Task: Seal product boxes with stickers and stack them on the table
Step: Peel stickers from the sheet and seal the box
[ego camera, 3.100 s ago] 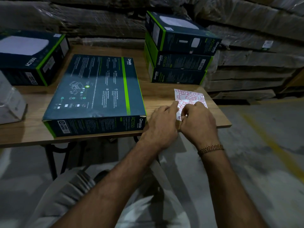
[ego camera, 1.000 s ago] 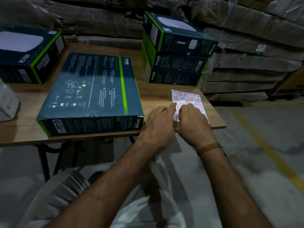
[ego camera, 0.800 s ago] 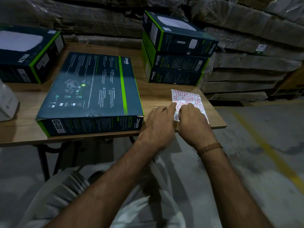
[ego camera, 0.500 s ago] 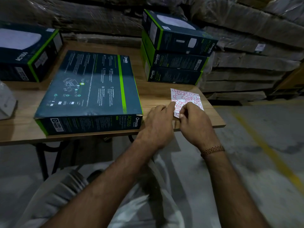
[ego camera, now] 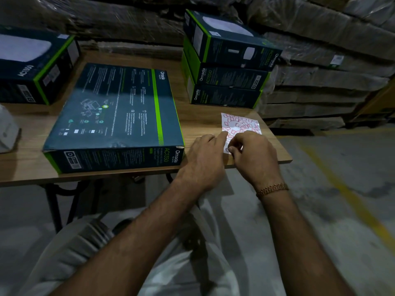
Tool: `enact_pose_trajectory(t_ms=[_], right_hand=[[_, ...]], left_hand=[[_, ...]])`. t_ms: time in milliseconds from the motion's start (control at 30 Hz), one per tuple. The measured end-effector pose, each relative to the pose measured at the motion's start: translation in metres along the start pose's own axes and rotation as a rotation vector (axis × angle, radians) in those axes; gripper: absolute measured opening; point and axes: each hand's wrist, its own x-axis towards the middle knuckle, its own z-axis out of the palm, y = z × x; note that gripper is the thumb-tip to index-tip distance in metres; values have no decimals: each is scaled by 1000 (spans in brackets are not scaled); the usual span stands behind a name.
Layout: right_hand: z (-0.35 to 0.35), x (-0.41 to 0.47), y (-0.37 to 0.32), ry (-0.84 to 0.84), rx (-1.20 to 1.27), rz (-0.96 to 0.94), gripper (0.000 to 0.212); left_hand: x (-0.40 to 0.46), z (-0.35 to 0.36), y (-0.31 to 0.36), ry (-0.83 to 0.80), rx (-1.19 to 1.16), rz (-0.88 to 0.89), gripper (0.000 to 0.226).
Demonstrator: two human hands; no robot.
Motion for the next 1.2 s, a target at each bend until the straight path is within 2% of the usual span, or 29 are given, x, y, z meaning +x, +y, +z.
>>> enact_pose_trajectory(t_ms=[133, 367, 467, 567, 733, 1200], right_hand=[[7, -1, 0, -23, -41, -41, 6], [15, -7, 4, -55, -69, -49, 15], [16, -11, 5, -33, -64, -47, 15], [18, -13, 6, -19, -53, -49, 14], [18, -14, 8, -12, -28, -59, 11], [19, -17, 16, 17, 80, -91, 10]], left_hand=[[2, 5, -4, -17, 0, 19, 72], [7, 8, -8, -40, 112, 99, 58], [7, 6, -8, -20, 86, 102, 63], [7, 5, -9, -21, 68, 94, 53], [9, 2, -11, -17, 9, 66, 50], [8, 2, -6, -58, 86, 52, 53]])
